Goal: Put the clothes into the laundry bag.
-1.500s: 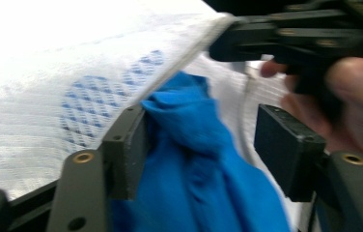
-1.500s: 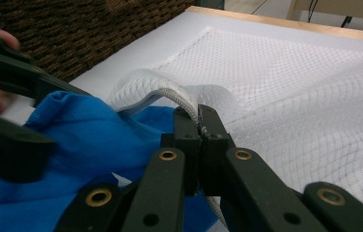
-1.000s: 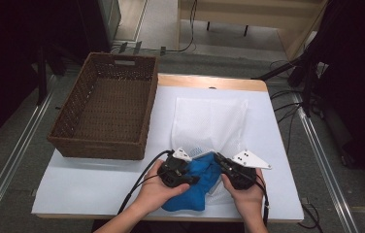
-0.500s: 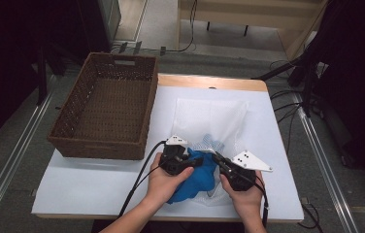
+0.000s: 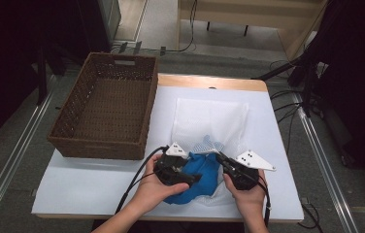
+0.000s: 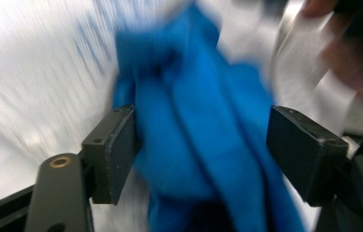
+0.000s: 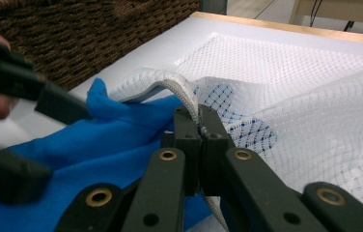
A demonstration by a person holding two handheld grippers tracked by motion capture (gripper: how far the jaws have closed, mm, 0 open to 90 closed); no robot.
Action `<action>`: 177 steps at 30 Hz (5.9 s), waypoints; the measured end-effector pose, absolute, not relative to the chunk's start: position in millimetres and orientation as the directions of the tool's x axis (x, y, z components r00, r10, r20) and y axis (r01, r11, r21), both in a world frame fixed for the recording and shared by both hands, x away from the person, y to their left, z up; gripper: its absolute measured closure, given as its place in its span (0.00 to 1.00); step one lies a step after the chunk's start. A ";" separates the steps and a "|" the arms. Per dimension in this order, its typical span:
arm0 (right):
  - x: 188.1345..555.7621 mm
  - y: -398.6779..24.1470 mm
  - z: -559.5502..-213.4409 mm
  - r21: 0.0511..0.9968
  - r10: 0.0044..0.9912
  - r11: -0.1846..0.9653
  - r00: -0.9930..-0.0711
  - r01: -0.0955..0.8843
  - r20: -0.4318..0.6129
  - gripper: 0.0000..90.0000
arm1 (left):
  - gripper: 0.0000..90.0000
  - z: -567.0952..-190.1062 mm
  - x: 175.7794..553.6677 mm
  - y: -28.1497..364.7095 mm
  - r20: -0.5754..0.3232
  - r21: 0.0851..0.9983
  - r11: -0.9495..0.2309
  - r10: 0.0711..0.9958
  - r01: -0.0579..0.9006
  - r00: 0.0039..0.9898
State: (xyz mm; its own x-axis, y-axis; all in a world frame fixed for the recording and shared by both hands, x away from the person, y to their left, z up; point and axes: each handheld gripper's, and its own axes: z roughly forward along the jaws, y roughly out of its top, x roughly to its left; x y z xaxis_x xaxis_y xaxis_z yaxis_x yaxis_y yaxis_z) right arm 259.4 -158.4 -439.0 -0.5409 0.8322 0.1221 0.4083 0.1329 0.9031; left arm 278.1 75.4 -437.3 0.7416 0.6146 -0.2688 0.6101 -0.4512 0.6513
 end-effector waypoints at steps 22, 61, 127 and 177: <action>252.5 -153.8 -430.3 0.922 0.816 0.098 -0.561 0.375 0.141 1.00 | 0.79 -457.8 303.8 45.2 -0.301 0.694 -0.322 0.683 0.645 0.665; 249.7 -148.4 -425.8 0.928 0.803 0.087 -0.577 0.362 0.150 1.00 | 0.97 -431.0 269.2 34.4 -0.180 0.785 -0.364 0.641 0.502 0.746; 252.8 -157.7 -434.3 0.915 0.816 0.088 -0.555 0.395 0.161 1.00 | 0.46 -466.2 264.7 9.9 -0.074 0.657 -0.542 0.646 0.524 0.760; 250.3 -153.7 -432.6 0.912 0.816 0.069 -0.549 0.405 0.182 1.00 | 0.94 -454.4 282.1 20.5 -0.165 0.696 -0.410 0.707 0.589 0.687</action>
State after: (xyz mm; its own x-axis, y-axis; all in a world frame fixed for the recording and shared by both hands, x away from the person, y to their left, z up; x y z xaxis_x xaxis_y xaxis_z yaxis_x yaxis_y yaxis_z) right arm 250.3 -153.7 -432.6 -0.5489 0.8158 0.1821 0.4052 0.0692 0.9116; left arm 282.1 20.5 -454.4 0.6874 0.7073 -0.1651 0.5895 -0.4105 0.6957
